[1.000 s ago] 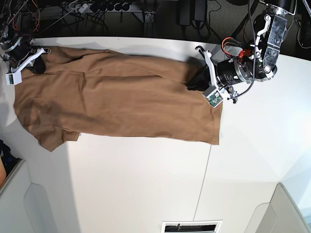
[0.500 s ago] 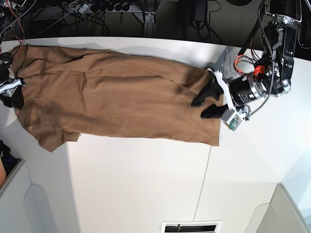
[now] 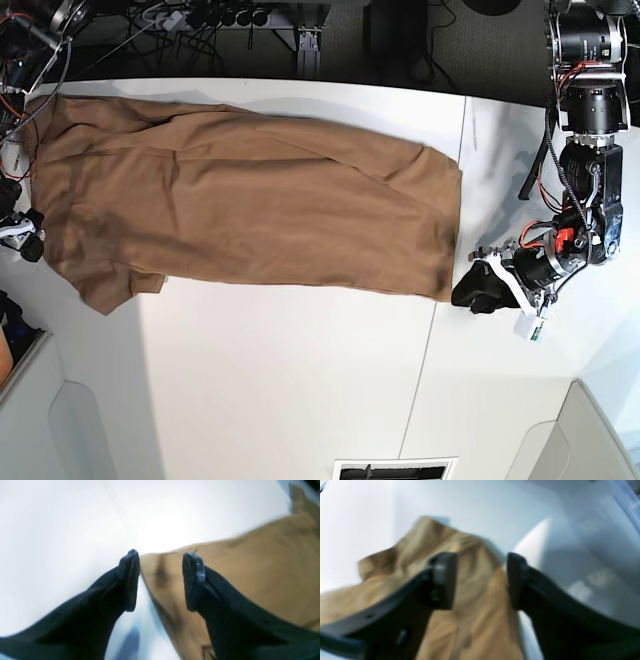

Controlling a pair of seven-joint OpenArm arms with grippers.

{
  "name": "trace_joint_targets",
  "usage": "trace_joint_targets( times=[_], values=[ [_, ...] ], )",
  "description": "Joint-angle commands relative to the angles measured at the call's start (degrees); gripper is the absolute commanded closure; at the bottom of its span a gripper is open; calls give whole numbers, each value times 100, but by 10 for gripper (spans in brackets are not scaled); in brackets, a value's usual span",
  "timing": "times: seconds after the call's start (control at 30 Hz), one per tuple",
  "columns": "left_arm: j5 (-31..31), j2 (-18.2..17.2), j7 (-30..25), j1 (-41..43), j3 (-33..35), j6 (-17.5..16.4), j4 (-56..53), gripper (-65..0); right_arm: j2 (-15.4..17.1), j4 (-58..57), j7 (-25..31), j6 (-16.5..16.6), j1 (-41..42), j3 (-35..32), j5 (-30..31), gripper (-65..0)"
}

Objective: Layout the t-shirt on the table in an organized manner, then fold the t-shirt properly
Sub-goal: 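Grasp the other shirt side with the left gripper and fold it over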

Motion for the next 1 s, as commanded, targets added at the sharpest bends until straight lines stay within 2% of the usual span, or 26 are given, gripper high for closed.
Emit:
trace_joint_targets(
  times=[0.0,0.07,0.23,0.4,0.63,0.97],
  values=[
    [-114,-70,-138,-236,-35,-52,-201,-337,249,-120,157,-33,205,37,46,-359],
    [-118,-68,-177,-404,-35,-52,-737,-375,367,-496,160,-28,367,35,37,-361],
    [-160,-11,-376,-448,-35,-52,-1353,-378,455,-837,177,37,415,13,-57,-361],
    [-153,225,-426,-466,-35,-52,-1390,-378,448,-1110,522,57,417,-177,-76,-361],
    [39,586,-457,-483,-20,-52,-1390,-378,433,-1158,522,59,420,-662,-59,-361],
    [83,614,-658,-496,238,-52,-1390,-377,417,-1158,525,59,417,-929,-61,-361]
  ],
)
